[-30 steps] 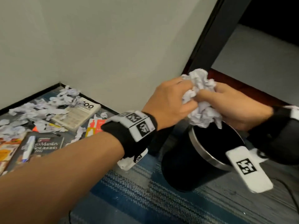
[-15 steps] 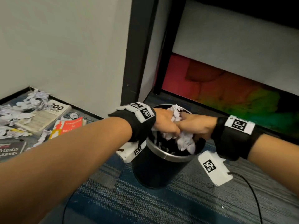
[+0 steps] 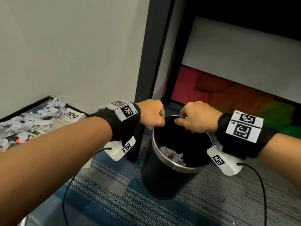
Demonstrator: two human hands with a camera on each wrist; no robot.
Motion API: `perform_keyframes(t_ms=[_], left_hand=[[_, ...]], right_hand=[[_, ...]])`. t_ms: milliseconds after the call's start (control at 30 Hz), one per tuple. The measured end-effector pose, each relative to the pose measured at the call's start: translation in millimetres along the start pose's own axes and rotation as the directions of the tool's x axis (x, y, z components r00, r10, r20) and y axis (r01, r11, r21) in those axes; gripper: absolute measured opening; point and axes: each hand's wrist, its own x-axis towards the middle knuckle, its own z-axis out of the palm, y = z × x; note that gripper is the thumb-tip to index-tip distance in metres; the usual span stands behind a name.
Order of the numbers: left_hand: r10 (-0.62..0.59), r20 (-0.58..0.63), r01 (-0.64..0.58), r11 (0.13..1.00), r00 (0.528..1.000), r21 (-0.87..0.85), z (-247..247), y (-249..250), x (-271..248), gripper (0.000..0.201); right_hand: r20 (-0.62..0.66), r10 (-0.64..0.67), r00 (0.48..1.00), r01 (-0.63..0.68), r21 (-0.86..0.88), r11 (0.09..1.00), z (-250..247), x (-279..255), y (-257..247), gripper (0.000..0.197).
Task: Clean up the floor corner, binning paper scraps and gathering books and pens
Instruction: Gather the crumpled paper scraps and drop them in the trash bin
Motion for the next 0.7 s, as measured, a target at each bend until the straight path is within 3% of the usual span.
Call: perform_keyframes(t_ms=[67, 167, 300, 367, 400, 433, 467, 500, 533, 567, 600, 633, 667, 700], left_hand=[[-0.003, 0.03, 0.001, 0.997, 1.0, 0.073, -12.4, -22.6, -12.2, 0.013], [0.022, -0.038, -0.015, 0.982, 0.999, 0.191, -27.3, -63.0, -37.1, 0.014], [-0.088, -0.178, 0.149, 0.918, 0.98, 0.367, -33.4, -135.3, -70.0, 0.003], [-0.191, -0.207, 0.255, 0.901, 0.96, 0.351, -37.6, -180.0, -94.2, 0.007], [-0.193, -0.184, 0.244, 0.916, 0.964, 0.317, -40.1, -202.3, -106.2, 0.008], [-0.098, -0.103, 0.116, 0.976, 0.99, 0.185, -40.8, -216.6, -121.7, 0.015], [0.099, -0.031, -0.1, 0.994, 0.995, -0.039, -37.2, -233.9, -132.1, 0.034], [0.312, -0.003, -0.31, 0.943, 0.95, -0.124, -26.4, -251.2, -134.1, 0.059], [0.274, -0.036, -0.276, 0.945, 0.961, -0.176, -12.7, -266.6, -139.2, 0.083], [-0.095, -0.105, 0.072, 0.977, 0.99, -0.203, -6.0, -265.0, -154.0, 0.097], [-0.244, -0.134, 0.247, 0.969, 0.96, 0.001, -3.9, -269.9, -156.9, 0.08], [-0.462, 0.002, 0.461, 0.887, 0.887, -0.024, -5.9, -275.3, -156.9, 0.059], [-0.576, 0.003, 0.575, 0.817, 0.818, -0.039, 2.3, -278.1, -155.3, 0.049], [-0.588, -0.057, 0.589, 0.808, 0.807, 0.002, 6.4, -286.7, -151.1, 0.042]], right_hand=[[-0.055, -0.039, 0.998, 0.037, -0.026, 0.999, -5.8, 5.9, -26.5, 0.034], [-0.056, -0.084, 0.995, 0.081, -0.052, 0.995, -7.8, 20.3, -77.3, 0.031], [0.009, -0.123, 0.992, 0.123, -0.132, 0.984, 3.0, 47.3, -152.3, 0.034], [0.08, -0.16, 0.984, 0.174, -0.208, 0.963, 11.0, 66.6, -199.3, 0.04], [0.12, -0.179, 0.977, 0.203, -0.237, 0.95, 13.7, 75.2, -222.9, 0.042], [0.159, -0.201, 0.967, 0.237, -0.258, 0.937, 16.2, 82.9, -244.7, 0.043], [0.198, -0.22, 0.955, 0.27, -0.277, 0.922, 19.0, 90.0, -267.1, 0.044], [0.221, -0.253, 0.942, 0.313, -0.306, 0.899, 20.7, 98.3, -288.9, 0.045], [0.234, -0.288, 0.929, 0.356, -0.341, 0.87, 22.2, 107.1, -310.8, 0.045], [0.231, -0.331, 0.915, 0.397, -0.366, 0.842, 24.3, 116.4, -329.3, 0.044], [0.223, -0.363, 0.905, 0.423, -0.378, 0.823, 26.7, 124.8, -344.1, 0.043], [0.212, -0.392, 0.895, 0.445, -0.381, 0.81, 29.1, 133.9, -356.9, 0.042], [0.204, -0.414, 0.887, 0.462, -0.379, 0.802, 33.1, 143.2, -368.7, 0.04], [0.194, -0.43, 0.882, 0.472, -0.375, 0.798, 36.7, 150.8, -375.8, 0.038]])
